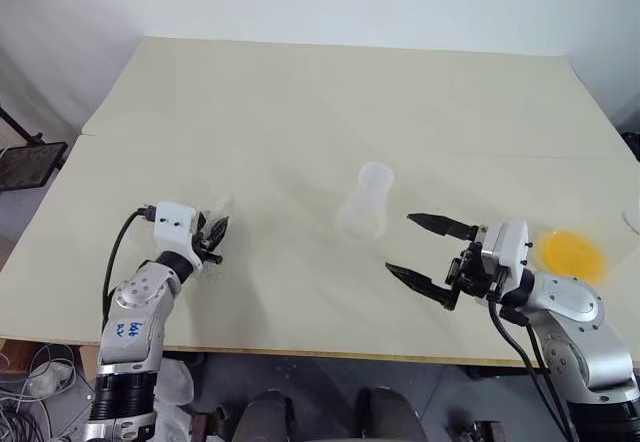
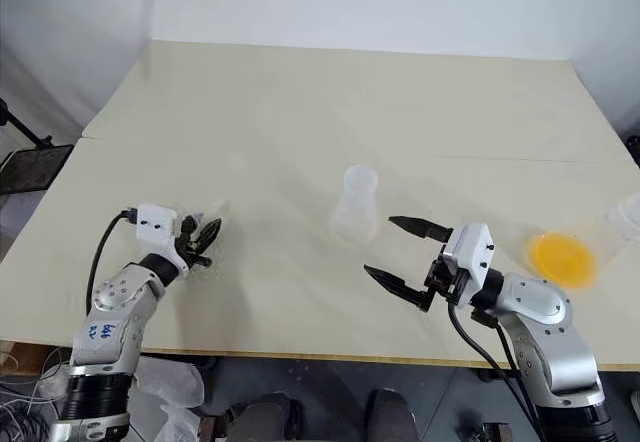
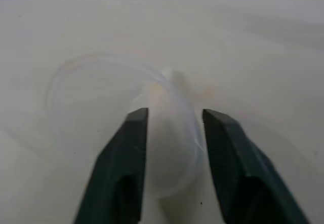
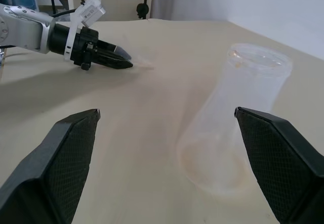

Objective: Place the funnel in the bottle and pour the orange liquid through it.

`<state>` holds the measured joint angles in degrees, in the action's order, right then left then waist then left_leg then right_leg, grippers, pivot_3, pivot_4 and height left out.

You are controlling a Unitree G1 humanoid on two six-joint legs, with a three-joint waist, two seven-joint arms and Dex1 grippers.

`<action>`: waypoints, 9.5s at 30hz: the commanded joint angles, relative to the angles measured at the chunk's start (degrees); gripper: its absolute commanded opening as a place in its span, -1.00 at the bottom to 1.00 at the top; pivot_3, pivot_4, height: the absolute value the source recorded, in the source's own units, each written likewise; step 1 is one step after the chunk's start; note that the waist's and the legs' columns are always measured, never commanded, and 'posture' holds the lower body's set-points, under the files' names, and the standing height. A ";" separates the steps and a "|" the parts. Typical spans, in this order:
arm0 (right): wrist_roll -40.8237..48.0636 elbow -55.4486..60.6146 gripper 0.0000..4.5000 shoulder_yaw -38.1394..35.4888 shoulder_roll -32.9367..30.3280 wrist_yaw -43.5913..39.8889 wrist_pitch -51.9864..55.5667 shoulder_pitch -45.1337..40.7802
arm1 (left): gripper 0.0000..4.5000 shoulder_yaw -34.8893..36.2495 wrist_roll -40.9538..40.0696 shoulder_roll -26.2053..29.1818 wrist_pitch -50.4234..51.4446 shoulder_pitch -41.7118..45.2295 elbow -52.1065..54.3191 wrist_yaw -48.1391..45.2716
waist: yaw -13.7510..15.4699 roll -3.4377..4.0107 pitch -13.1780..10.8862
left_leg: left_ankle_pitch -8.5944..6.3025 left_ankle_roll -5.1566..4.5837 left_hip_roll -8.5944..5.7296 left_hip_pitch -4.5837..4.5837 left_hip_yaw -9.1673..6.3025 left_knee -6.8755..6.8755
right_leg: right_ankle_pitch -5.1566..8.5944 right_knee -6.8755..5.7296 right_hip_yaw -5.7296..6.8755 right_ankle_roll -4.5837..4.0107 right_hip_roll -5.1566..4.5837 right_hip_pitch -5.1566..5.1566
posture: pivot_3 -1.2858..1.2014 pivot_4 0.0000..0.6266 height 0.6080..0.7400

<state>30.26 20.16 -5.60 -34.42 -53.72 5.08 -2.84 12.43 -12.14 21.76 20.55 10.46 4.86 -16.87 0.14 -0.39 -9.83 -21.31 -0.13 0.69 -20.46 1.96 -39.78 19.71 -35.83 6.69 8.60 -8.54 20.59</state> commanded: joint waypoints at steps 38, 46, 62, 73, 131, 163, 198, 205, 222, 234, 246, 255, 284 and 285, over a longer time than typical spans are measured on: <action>1.39 14.91 1.00 -17.07 10.86 16.99 -5.52 20.19 | -0.98 -25.47 8.72 5.03 -43.17 66.06 -44.55 -60.41 | 0.12 0.11 -0.10 | -0.09 -0.04 -0.02 -0.61 0.33 -0.23 | -0.03 0.13 0.62 0.07 0.00 0.28 | 0.03 -0.52 1.00; -0.74 15.67 1.00 -14.42 12.56 19.21 -6.96 20.31 | -0.98 -28.30 12.71 2.38 -50.19 71.37 -54.37 -64.89 | 0.13 0.11 -0.10 | -0.08 -0.04 -0.02 -0.71 0.41 -0.21 | -0.03 0.04 0.61 0.07 0.00 0.46 | 0.03 -0.52 1.00; -2.21 14.63 1.00 -12.90 14.21 20.40 -9.47 21.08 | -0.13 -28.81 14.23 -3.69 -51.95 74.90 -59.05 -67.65 | 0.76 0.11 -0.11 | -0.09 -0.06 -0.03 -0.75 0.45 -0.23 | -0.03 0.03 0.59 0.07 -0.01 0.50 | 0.03 -0.52 1.00; -1.50 13.66 1.00 -17.47 14.94 22.10 -11.21 24.34 | 0.99 -16.55 -2.18 -1.79 -28.44 65.58 -51.53 -72.32 | 0.46 0.11 -0.10 | -0.09 -0.06 0.00 -0.73 0.43 -0.23 | -0.03 -0.08 0.59 0.07 -0.01 0.55 | 0.03 -0.52 1.00; 8.68 -19.00 1.00 -36.83 -3.01 36.93 16.23 -3.30 | 0.99 -9.16 -17.65 5.71 -2.87 28.48 -10.88 -53.79 | -0.29 0.48 0.08 | -0.11 -0.10 -0.01 -0.58 0.51 -0.28 | -0.03 -0.18 0.06 0.06 -0.02 0.57 | 0.03 -0.52 1.00; -11.09 -1.70 0.10 -1.59 -4.00 42.58 26.55 -26.88 | 1.00 -8.26 -17.97 4.06 -5.02 22.36 -7.25 -48.03 | -0.99 0.62 0.00 | -0.09 -0.08 -0.10 -0.82 0.33 -0.27 | -0.03 -0.43 0.03 0.06 -0.05 0.86 | 0.03 -0.52 1.00; -58.97 -15.03 0.10 19.25 -3.91 37.04 -2.01 -39.74 | 1.00 -9.89 -16.88 0.43 -10.20 16.25 -2.44 -38.48 | -1.93 0.62 0.00 | -0.08 -0.07 -0.01 -0.81 0.25 -0.24 | -0.03 -0.32 0.05 0.06 -0.04 0.90 | 0.03 -0.52 1.00; -62.85 -15.19 0.10 19.60 -4.08 37.36 -5.21 -39.37 | 1.00 -10.22 -16.94 0.40 -10.44 16.40 -2.77 -38.55 | -1.94 0.62 0.00 | -0.08 -0.07 -0.01 -0.80 0.25 -0.24 | -0.03 -0.32 0.05 0.06 -0.04 0.90 | 0.03 -0.52 1.00; -69.14 -16.92 0.10 19.13 -4.55 38.44 -11.74 -39.38 | 1.00 -10.79 -16.94 0.26 -10.47 16.34 -2.53 -38.28 | -1.95 0.62 0.00 | -0.08 -0.07 0.00 -0.81 0.25 -0.24 | -0.03 -0.31 0.05 0.06 -0.04 0.90 | 0.03 -0.52 1.00; -72.66 -17.72 0.10 18.93 -5.16 39.47 -16.08 -39.29 | 1.00 -10.97 -17.18 0.15 -10.20 16.44 -2.37 -38.11 | -1.94 0.62 0.00 | -0.08 -0.07 0.00 -0.81 0.24 -0.24 | -0.03 -0.31 0.04 0.06 -0.04 0.89 | 0.03 -0.52 1.00; -75.04 -19.60 0.10 18.46 -6.16 41.56 -18.91 -39.91 | 1.00 -10.51 -17.50 -0.76 -10.23 16.66 -1.90 -37.53 | -1.95 0.62 0.00 | -0.08 -0.07 0.01 -0.81 0.25 -0.23 | -0.03 -0.29 0.04 0.06 -0.04 0.89 | 0.03 -0.52 1.00; -76.84 -20.48 0.10 18.56 -6.59 43.59 -20.76 -40.61 | 1.00 -10.44 -17.30 -0.87 -10.59 16.68 -1.96 -37.05 | -1.94 0.62 0.00 | -0.08 -0.07 0.01 -0.81 0.24 -0.24 | -0.03 -0.28 0.04 0.06 -0.04 0.89 | 0.03 -0.52 1.00; -79.23 -21.02 0.10 19.00 -6.28 46.05 -23.60 -42.57 | 1.00 -10.46 -17.14 -1.30 -11.21 16.84 -2.44 -36.62 | -1.97 0.62 0.00 | -0.08 -0.07 0.02 -0.81 0.24 -0.23 | -0.03 -0.26 0.03 0.06 -0.04 0.89 | 0.03 -0.52 1.00; -79.33 -21.01 0.10 18.96 -6.27 46.20 -23.62 -42.57 | 1.00 -10.44 -17.14 -1.28 -11.24 16.83 -2.46 -36.63 | -1.96 0.62 0.00 | -0.08 -0.07 0.02 -0.81 0.24 -0.23 | -0.03 -0.26 0.03 0.06 -0.04 0.89 | 0.03 -0.52 1.00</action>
<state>-48.58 -2.37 15.25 -39.99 -8.94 -18.37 -43.97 1.25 -28.89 20.64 10.52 26.60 0.13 -53.67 -1.82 0.23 -9.83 -21.39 -0.20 0.70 -21.27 2.21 -40.01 19.68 -36.09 6.72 8.66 -8.57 21.49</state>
